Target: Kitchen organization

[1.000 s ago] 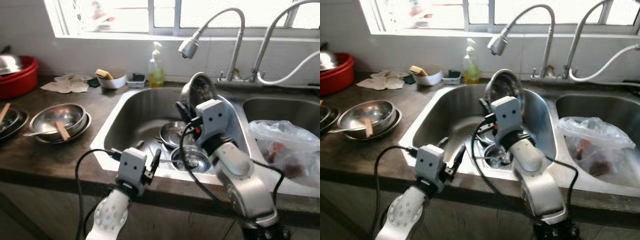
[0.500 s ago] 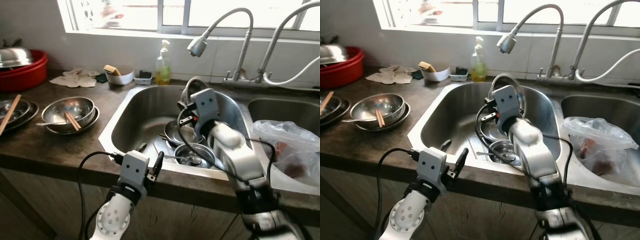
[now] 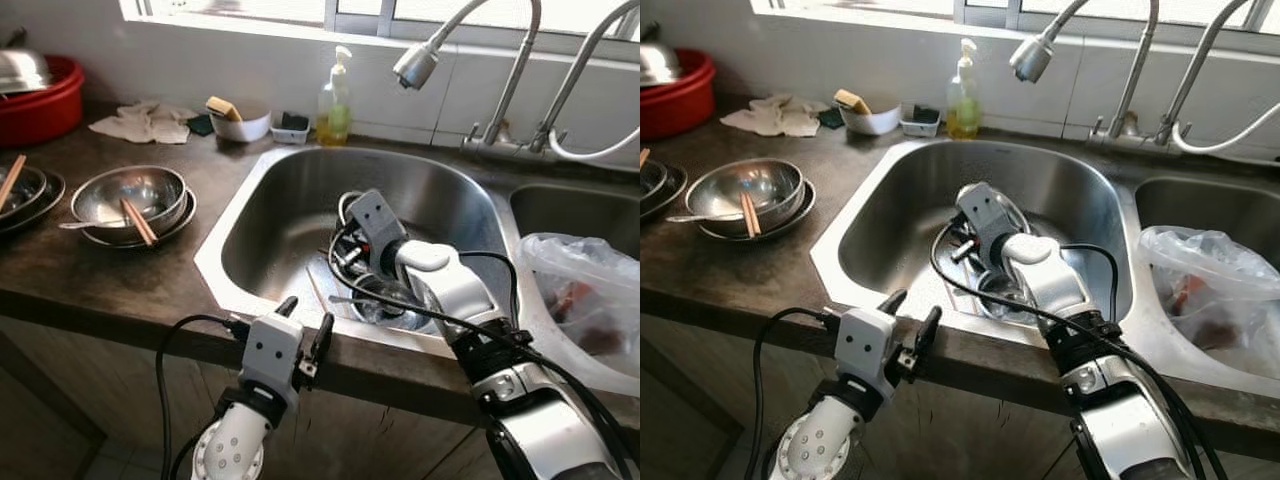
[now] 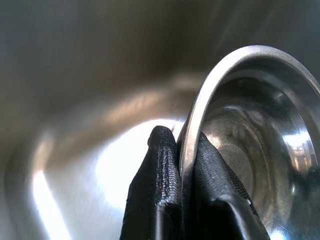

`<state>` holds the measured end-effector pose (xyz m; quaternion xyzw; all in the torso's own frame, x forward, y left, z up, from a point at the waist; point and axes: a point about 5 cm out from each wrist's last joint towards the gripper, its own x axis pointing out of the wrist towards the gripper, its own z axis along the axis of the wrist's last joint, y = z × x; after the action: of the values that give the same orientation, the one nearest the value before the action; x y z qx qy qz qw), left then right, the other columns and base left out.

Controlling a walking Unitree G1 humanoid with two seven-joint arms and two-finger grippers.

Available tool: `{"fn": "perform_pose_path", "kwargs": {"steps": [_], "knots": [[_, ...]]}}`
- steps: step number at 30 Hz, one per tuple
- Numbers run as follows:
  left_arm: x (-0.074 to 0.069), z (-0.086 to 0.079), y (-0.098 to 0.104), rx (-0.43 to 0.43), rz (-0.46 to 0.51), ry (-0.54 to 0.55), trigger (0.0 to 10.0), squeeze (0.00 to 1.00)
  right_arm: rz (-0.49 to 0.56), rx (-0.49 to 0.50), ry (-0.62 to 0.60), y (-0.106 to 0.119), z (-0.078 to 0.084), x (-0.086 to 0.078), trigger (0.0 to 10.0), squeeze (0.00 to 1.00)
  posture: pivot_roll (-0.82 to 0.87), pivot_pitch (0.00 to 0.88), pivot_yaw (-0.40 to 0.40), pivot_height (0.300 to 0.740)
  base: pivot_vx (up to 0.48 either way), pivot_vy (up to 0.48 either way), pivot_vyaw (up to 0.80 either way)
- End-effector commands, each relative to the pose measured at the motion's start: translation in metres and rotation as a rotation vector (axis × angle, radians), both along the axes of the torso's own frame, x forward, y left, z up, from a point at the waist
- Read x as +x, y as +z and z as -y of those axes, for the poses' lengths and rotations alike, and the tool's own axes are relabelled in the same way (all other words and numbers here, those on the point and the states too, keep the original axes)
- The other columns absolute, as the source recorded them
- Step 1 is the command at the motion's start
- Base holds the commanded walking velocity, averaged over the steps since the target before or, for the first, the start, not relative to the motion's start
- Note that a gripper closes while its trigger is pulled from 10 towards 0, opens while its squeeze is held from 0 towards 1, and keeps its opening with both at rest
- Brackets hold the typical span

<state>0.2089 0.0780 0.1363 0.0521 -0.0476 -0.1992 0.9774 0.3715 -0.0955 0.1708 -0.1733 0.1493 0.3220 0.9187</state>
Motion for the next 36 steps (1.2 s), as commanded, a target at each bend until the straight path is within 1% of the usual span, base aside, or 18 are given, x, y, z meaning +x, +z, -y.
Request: {"fn": "perform_pose_path", "kwargs": {"steps": [1,2,4,7,9,14,15,16,23,32,33,34,36], "knots": [[-0.003,0.0,0.002,0.01,-0.004,0.003,10.0,0.0,-0.011,-0.021,0.039,-0.001,0.0,0.0,10.0,0.0,0.07,0.128,-0.084,0.74,0.0,0.0,0.0],[-0.004,0.0,0.002,0.01,-0.005,0.004,10.0,0.0,-0.02,-0.023,0.047,-0.003,0.0,0.0,10.0,0.0,0.07,0.128,-0.084,0.74,0.0,0.0,0.0],[-0.004,0.0,0.002,0.01,-0.007,0.006,10.0,0.0,-0.015,-0.067,0.069,-0.007,0.0,-0.001,10.0,0.0,0.07,0.132,-0.084,0.74,0.0,0.0,0.0],[-0.004,0.0,0.002,0.01,-0.009,0.01,10.0,0.0,-0.041,-0.081,0.069,-0.012,0.001,-0.002,10.0,0.0,0.07,0.134,-0.082,0.74,0.0,0.0,0.0],[-0.004,-0.001,0.002,0.011,-0.01,0.01,10.0,0.0,-0.057,-0.126,0.05,-0.018,0.004,-0.002,10.0,0.0,0.07,0.13,-0.082,0.74,0.0,0.0,0.0],[-0.003,0.0,0.003,0.011,-0.01,0.011,10.0,0.0,-0.088,-0.173,0.016,-0.025,0.012,0.0,10.0,0.0,0.08,0.126,-0.083,0.74,0.0,0.0,0.0],[-0.003,0.0,0.003,0.014,-0.009,0.012,10.0,0.0,-0.089,-0.177,0.016,-0.026,0.012,-0.001,10.0,0.09,0.08,0.124,-0.084,0.74,0.0,0.0,0.0],[-0.002,0.0,0.004,0.018,-0.007,0.013,10.0,0.0,-0.084,-0.173,0.028,-0.027,0.011,-0.002,10.0,1.0,0.08,0.119,-0.083,0.74,0.0,0.0,0.0],[0.002,0.0,0.004,0.017,0.002,0.016,10.0,0.0,-0.075,-0.161,0.036,-0.027,0.008,-0.001,10.0,1.0,0.08,0.102,-0.087,0.74,0.0,0.0,0.0],[0.009,0.0,0.005,0.024,0.019,0.014,10.0,0.0,-0.025,-0.131,0.014,-0.019,0.007,-0.001,10.0,1.0,0.09,0.064,-0.084,0.74,0.0,0.0,0.0],[0.01,0.0,0.005,0.025,0.02,0.013,10.0,0.0,-0.017,-0.126,0.006,-0.018,0.008,-0.002,10.0,0.87,0.09,0.064,-0.084,0.74,0.0,0.0,0.0],[0.012,0.0,0.006,0.027,0.027,0.011,10.0,0.0,0.011,-0.107,-0.019,-0.013,0.01,-0.002,10.0,0.0,0.08,0.05,-0.077,0.74,0.0,0.0,0.0],[0.014,0.0,0.006,0.029,0.031,0.011,10.0,0.0,0.041,-0.079,-0.05,-0.007,0.013,-0.002,10.0,0.0,0.08,0.04,-0.078,0.74,0.0,0.0,0.0]]}}
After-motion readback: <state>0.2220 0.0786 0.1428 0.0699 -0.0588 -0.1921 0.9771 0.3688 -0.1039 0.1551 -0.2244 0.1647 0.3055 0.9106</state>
